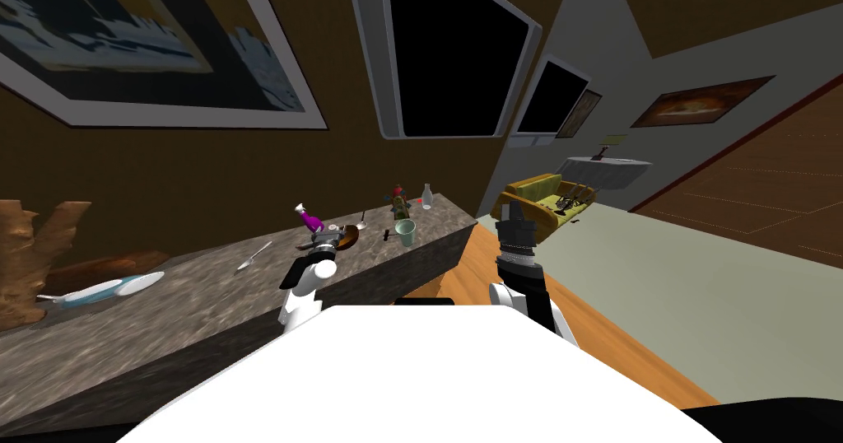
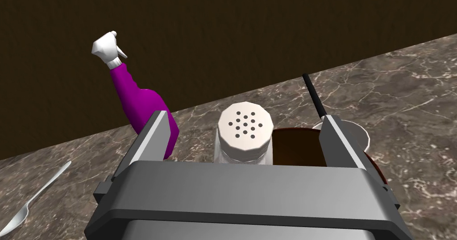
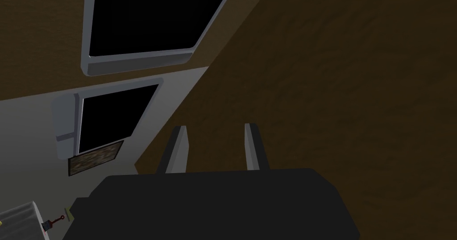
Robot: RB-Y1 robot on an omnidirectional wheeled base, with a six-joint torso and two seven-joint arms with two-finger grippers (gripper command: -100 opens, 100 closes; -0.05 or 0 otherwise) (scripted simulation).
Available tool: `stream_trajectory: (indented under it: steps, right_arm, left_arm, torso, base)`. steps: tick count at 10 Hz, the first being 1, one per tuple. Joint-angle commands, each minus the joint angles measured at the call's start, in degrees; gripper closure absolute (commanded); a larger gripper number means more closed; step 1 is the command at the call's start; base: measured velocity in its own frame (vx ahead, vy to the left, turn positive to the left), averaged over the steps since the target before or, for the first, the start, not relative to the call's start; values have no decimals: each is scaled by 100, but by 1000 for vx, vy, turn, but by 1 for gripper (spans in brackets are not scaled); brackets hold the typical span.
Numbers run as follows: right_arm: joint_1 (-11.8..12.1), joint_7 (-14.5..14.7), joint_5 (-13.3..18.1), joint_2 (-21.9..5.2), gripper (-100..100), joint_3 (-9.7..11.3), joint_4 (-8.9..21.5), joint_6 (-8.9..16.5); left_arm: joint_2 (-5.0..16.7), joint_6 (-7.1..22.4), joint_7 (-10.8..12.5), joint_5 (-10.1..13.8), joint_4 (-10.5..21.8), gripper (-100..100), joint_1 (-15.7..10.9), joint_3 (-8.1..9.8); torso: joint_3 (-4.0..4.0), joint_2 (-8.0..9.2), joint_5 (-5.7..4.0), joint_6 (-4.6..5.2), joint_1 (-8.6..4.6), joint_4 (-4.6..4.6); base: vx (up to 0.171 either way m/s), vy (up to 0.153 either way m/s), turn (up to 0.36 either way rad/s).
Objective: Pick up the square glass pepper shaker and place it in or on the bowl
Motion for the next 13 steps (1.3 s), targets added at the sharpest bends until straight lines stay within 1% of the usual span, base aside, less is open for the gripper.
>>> stream_trajectory:
  steps: [1, 2, 3, 4, 5, 6, 7, 8, 9, 10, 11, 12, 13]
  right_arm:
    - [0, 0, 0, 0, 0, 0, 0, 0]
    - [0, 0, 0, 0, 0, 0, 0, 0]
    - [0, 0, 0, 0, 0, 0, 0, 0]
    - [0, 0, 0, 0, 0, 0, 0, 0]
    - [0, 0, 0, 0, 0, 0, 0, 0]
    - [-1, 0, 0, 0, 0, 0, 0, 0]
    - [-1, 0, 0, 0, 0, 0, 0, 0]
    - [0, 0, 0, 0, 0, 0, 0, 0]
    - [-1, 0, 0, 0, 0, 0, 0, 0]
    - [-1, 0, 0, 0, 0, 0, 0, 0]
    - [0, 0, 0, 0, 0, 0, 0, 0]
    - [0, 0, 0, 0, 0, 0, 0, 0]
    - [-1, 0, 0, 0, 0, 0, 0, 0]
  left_arm:
    - [0, 0, 0, 0, 0, -100, 0, 0]
    - [0, 0, 0, 0, 0, -100, 0, 0]
    - [0, 0, 0, 0, 0, 0, 0, 0]
    - [40, -123, -286, 286, 286, -100, -287, -88]
    - [40, -123, -418, 427, 410, -100, -439, -88]
    - [40, -123, -559, 463, 529, -100, -500, -88]
    - [81, -246, -733, 697, 668, -100, -700, -176]
    - [81, -246, -899, 838, 861, -100, -923, -176]
    - [81, -246, -1071, 925, 981, -100, -1000, -176]
    - [81, -246, -1119, 925, 1064, -100, -1000, -176]
    - [121, -370, -1345, 1183, 1279, -100, -1279, -265]
    - [121, -370, -1509, 1279, 1346, -100, -1452, -265]
    - [121, -370, -1676, 1388, 1526, -100, -1500, -265]
  torso:
    - [0, 0, 0, 0, 0, 0]
    - [0, 1, 0, 0, 0, 0]
    - [0, 1, 0, 0, -1, 0]
    - [1, 1, 0, 0, -1, 0]
    - [7, 14, 1, -2, 3, 2]
    - [12, 22, 0, 1, 1, 5]
    - [10, 16, 0, 1, -1, 4]
    - [13, 23, 0, -2, 1, 5]
    - [14, 23, 0, 1, -1, 5]
    - [9, 15, 0, 1, -1, 4]
    - [4, 6, 0, 0, 0, 2]
    - [8, 15, 0, -2, -1, 3]
    - [11, 19, 0, 0, 1, 4]
  base:
    - [0, 0, 0]
    - [0, 0, 0]
    - [0, 0, 0]
    - [-55, 12, 183]
    - [-71, 3, 93]
    - [-40, -2, -10]
    - [-71, 6, 176]
    - [-70, 3, 98]
    - [-32, 3, -20]
    - [-7, 4, -17]
    - [-52, 5, 168]
    - [-60, 5, 108]
    - [-34, 7, -3]
